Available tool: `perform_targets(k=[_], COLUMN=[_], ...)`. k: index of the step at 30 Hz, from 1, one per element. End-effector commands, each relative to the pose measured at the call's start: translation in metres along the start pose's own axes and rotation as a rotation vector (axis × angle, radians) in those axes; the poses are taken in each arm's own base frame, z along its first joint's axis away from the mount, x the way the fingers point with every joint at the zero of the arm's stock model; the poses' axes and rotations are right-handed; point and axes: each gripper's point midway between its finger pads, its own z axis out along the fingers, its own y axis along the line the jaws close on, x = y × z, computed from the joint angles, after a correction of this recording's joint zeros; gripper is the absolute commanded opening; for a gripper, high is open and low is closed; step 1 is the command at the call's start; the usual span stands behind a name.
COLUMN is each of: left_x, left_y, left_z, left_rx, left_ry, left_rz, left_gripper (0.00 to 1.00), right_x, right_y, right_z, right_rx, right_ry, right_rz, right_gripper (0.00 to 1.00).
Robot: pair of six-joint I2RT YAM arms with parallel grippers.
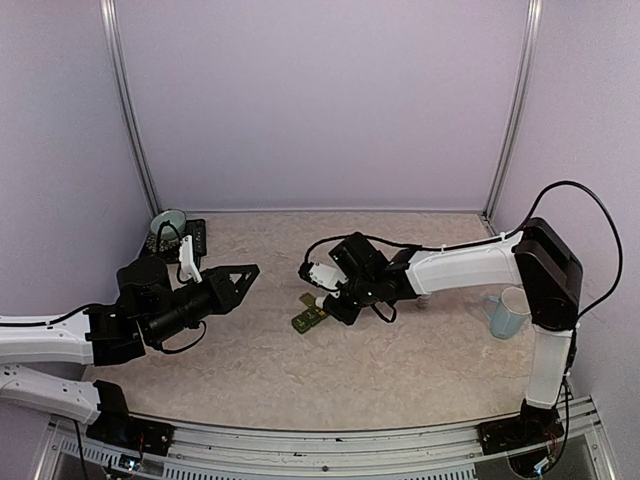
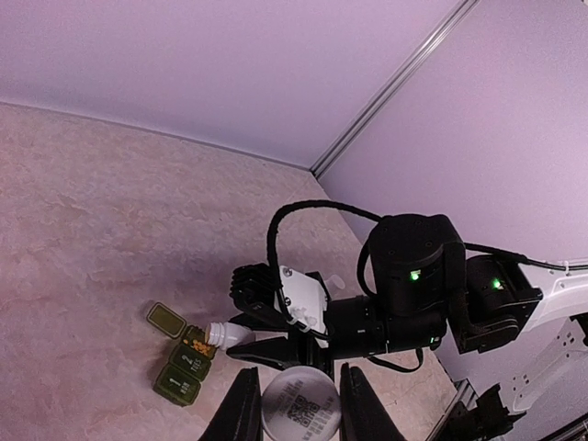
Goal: Sort the pills into containers
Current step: Pour the pill into the compartment of the pill container.
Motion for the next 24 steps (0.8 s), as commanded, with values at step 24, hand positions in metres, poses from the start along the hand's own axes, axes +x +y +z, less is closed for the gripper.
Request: perform_targets(k=[24], left_x=[-0.01], left_y=[-0.007], left_z=[-0.002], left_rx=[0.019], left_ry=[-0.02], left_rz=[-0.008], left_gripper=[0.21], right_x=[-0.004], right_y=[0.001], right_z=[-0.025], right_rx=[0.037], right_ry=[-0.279], right_rz=[0.103], right_gripper=[0.0])
